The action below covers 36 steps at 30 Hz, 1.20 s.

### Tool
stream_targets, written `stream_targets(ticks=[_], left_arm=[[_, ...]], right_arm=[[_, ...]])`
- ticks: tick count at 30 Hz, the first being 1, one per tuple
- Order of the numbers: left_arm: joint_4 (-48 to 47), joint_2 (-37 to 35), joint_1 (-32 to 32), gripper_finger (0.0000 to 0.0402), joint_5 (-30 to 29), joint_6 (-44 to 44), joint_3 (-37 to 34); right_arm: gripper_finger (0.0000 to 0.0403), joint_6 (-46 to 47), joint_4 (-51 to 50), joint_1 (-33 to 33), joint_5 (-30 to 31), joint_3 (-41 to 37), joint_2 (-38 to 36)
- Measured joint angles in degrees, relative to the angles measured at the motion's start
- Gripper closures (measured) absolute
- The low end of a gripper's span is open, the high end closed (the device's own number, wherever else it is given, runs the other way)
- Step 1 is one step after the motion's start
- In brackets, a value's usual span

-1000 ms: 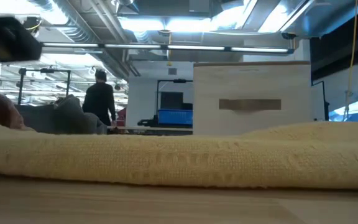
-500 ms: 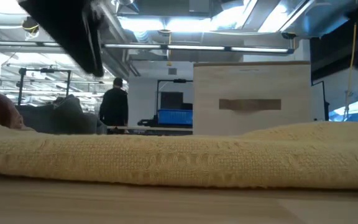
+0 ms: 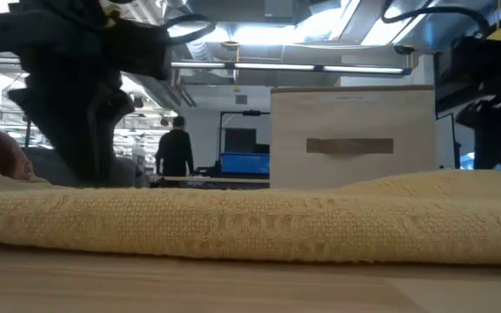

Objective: Fold towel
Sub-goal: Fold the yellow towel

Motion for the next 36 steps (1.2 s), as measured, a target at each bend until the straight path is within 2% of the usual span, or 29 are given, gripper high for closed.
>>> stream_targets(ticks=[3,7,12,17,22,26,30,36], left_arm=[[0.0,-0.4,-0.4,0.0263,0.2,-0.3,0.0],[-0.8,-0.7,-0.4,0.0263,-0.6,-0.7,0.0],[-4.4,-0.7,0.8,0.0263,-6.2,-2.1,-1.2],[4.2,-0.7,2.4,0.0263,2.4,-0.6,-4.9],[4.4,-0.7,3.2,0.0263,1.7,-0.3,-6.4],[5.0,-0.7,2.8,0.0263,3.8,0.9,-6.4],[5.2,-0.7,2.3,0.0285,4.2,1.0,-6.4],[5.3,-0.9,2.2,0.0351,4.2,1.4,-6.4]], right_arm=[[0.0155,-1.8,6.8,-2.5,-4.1,-2.0,0.5],[0.0151,-2.6,9.8,-3.9,-5.5,-3.4,1.1],[0.0159,-2.7,10.1,-3.9,-5.5,-3.7,1.1],[0.0161,-3.4,11.7,-3.9,-5.5,-3.7,1.1],[0.0162,-4.4,11.7,-3.9,-4.8,-3.7,1.1],[0.0162,-5.1,11.7,-3.9,-4.7,-3.7,1.1],[0.0185,-5.9,11.7,-3.9,-6.2,-3.6,1.1],[0.0253,-5.8,11.6,-3.9,-9.7,-3.6,1.0]])
